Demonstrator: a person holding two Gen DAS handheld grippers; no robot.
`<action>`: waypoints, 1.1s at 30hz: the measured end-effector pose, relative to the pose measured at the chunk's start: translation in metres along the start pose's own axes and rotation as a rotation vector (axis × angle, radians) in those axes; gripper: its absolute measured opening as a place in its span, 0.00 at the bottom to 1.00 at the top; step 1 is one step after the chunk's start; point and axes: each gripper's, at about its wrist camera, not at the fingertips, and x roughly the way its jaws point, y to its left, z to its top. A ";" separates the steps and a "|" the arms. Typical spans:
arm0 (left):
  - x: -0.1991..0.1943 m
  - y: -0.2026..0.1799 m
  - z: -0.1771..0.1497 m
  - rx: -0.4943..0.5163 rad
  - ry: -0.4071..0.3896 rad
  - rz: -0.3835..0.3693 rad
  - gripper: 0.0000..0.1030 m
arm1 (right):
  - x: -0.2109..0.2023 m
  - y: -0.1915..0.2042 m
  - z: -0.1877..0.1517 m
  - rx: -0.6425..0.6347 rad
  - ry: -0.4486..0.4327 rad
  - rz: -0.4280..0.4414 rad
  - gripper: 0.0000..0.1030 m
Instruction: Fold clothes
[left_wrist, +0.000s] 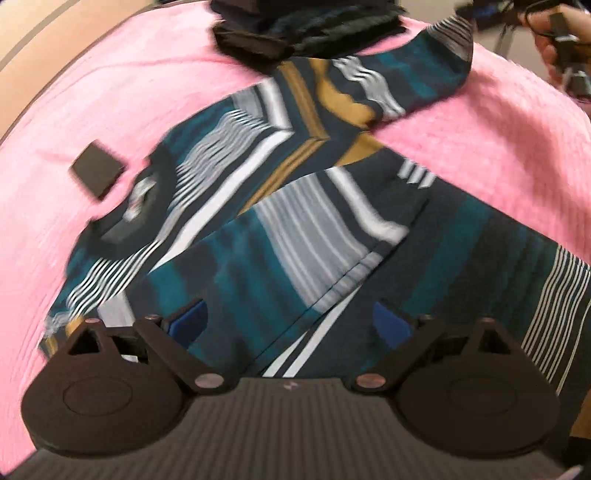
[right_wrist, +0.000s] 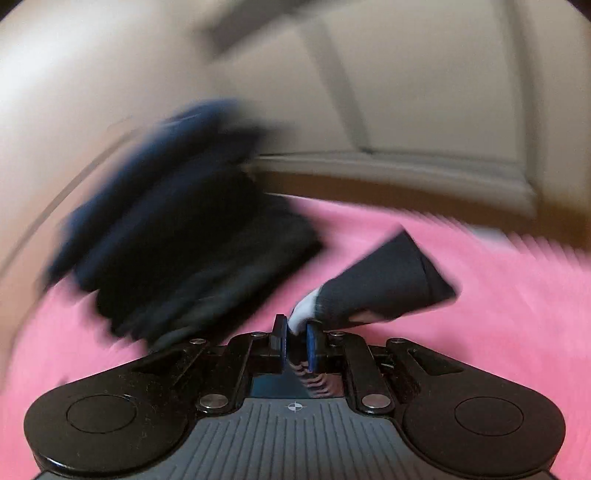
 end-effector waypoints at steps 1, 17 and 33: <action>-0.006 0.009 -0.008 -0.025 -0.002 0.008 0.91 | -0.008 0.038 -0.003 -0.084 -0.021 0.061 0.10; -0.058 0.177 -0.157 -0.340 0.064 0.132 0.91 | -0.023 0.349 -0.236 -0.659 0.236 0.592 0.99; 0.088 0.195 -0.037 0.496 -0.081 0.340 0.48 | 0.001 0.187 -0.192 -0.657 0.356 0.186 1.00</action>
